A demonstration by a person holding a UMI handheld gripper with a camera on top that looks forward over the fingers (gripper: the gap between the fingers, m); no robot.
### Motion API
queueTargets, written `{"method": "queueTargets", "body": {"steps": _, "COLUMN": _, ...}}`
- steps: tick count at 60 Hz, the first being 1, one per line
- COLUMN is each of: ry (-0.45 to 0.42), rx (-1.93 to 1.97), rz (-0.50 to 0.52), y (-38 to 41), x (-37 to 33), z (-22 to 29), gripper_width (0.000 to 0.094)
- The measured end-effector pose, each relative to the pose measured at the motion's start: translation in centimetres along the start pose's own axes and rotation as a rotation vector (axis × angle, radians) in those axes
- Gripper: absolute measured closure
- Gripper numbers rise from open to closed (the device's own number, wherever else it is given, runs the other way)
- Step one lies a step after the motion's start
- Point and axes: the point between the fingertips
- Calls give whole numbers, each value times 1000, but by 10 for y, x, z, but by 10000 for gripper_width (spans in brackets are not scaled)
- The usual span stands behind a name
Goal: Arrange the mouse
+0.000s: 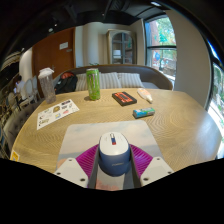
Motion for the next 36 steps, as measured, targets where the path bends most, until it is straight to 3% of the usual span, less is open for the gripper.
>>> {"method": "queueTargets", "body": {"steps": 7, "ry": 0, "rx": -11, "rz": 21, "y": 2, "x": -1, "z": 1, "gripper_width": 326}}
{"method": "queueTargets", "body": {"steps": 13, "ry": 2, "rx": -1, "rz": 67, "y": 7, "x": -16, "z": -2, "gripper_width": 73}}
{"method": "queueTargets", "body": {"steps": 24, "ry": -30, "rx": 3, "rz": 76, "y": -12, "x": -78, "z": -17, "gripper_width": 93}}
{"method": "queueTargets", "body": {"steps": 36, "ry": -58, "rx": -39, "rz": 43, "y": -47, "x": -142, "z": -68, "gripper_width": 92}}
Point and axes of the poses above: the point between the fingertips, and its own axes, seen from behind it with the camera up: y to the left, z up, x forward, the way the camera looks, and after that the axes turned 1 degree about -y, right-handed
